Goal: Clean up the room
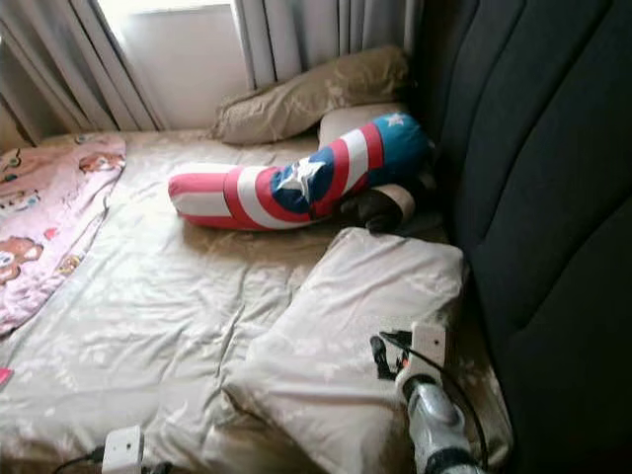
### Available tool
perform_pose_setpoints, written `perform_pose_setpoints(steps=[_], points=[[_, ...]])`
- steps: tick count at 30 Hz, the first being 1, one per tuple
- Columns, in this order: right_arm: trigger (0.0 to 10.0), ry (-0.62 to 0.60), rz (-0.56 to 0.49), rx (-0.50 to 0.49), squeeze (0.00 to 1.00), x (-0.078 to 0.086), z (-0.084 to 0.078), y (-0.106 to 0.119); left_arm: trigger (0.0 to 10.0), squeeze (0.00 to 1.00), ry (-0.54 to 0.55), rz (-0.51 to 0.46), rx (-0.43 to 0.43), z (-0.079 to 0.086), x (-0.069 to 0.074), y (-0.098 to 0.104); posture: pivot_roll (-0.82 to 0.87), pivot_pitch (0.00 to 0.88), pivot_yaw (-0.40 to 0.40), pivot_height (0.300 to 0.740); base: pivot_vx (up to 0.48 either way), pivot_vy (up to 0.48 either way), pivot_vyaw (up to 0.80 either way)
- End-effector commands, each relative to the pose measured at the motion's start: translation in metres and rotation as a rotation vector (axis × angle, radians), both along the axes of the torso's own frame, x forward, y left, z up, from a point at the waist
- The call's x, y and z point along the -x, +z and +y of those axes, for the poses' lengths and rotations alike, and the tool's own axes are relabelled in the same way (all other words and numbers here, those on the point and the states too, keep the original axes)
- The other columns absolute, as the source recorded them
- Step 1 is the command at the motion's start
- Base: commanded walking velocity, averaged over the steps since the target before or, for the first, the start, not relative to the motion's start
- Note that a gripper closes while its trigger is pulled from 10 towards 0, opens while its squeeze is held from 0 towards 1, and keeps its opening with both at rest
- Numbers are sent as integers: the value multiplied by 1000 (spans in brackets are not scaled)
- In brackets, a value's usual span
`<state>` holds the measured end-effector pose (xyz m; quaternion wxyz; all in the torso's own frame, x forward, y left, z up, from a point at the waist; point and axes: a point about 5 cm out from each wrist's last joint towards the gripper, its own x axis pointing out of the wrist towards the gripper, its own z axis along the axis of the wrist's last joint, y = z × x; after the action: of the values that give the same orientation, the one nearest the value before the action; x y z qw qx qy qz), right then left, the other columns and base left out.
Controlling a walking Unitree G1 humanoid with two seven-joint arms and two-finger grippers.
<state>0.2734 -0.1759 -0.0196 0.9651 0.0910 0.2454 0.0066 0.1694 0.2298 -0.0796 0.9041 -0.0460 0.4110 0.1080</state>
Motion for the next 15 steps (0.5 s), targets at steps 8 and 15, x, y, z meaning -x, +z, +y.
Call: perform_pose_setpoints(steps=[8, 15], points=[[10000, -2, 66, 31, 0, 16, 3, -14, 10000, 0, -3, -6, -1, -2, -11, 4, 12, 0, 63, 740, 0, 0, 0], [10000, -17, 87, 47, 0, 18, 0, -16, 10000, 0, -9, -16, 1, -3, -16, 6, 14, 0, 63, 705, 0, 0, 0]])
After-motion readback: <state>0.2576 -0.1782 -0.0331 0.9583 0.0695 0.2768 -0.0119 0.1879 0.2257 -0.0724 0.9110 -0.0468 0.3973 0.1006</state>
